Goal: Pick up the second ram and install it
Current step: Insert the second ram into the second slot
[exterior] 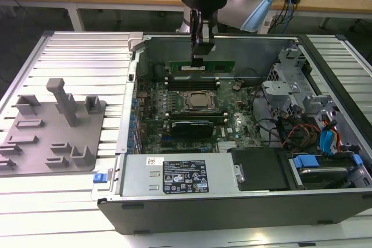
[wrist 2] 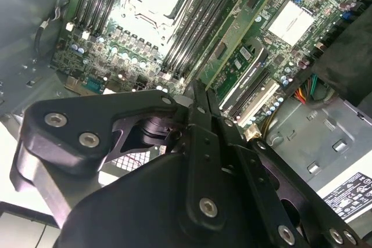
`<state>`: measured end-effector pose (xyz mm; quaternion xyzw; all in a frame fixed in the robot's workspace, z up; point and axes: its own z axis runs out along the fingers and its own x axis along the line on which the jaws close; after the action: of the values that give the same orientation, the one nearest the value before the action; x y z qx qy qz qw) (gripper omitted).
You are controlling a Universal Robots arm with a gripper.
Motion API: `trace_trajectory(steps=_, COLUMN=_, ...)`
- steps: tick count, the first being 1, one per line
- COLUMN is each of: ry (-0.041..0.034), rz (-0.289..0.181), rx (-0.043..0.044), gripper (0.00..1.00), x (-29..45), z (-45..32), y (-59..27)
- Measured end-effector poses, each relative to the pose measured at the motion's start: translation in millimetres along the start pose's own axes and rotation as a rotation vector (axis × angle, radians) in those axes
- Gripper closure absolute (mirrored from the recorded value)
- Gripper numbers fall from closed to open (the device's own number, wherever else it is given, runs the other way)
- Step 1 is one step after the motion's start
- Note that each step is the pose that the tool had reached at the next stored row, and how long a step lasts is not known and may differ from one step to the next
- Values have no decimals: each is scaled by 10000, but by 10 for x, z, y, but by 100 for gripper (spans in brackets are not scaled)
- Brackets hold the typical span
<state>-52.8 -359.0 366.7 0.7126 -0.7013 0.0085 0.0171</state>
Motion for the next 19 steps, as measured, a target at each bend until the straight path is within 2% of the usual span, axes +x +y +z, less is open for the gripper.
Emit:
trace_trajectory(steps=2, ry=-2, rz=0, rx=2, gripper=90, x=-1, z=12, y=0)
trace_trajectory(steps=6, ry=1, rz=0, rx=-1, gripper=90, x=-5, z=130, y=0)
trace_trajectory(steps=8, ry=-16, rz=0, rx=3, gripper=90, x=-6, z=165, y=6)
trace_trajectory(steps=11, ry=-42, rz=0, rx=3, gripper=90, x=-10, z=274, y=7)
trace_trajectory(steps=15, ry=-43, rz=1, rx=3, gripper=90, x=-14, z=368, y=13)
trace_trajectory(steps=19, ry=-52, rz=-2, rx=15, gripper=90, x=-19, z=502, y=50)
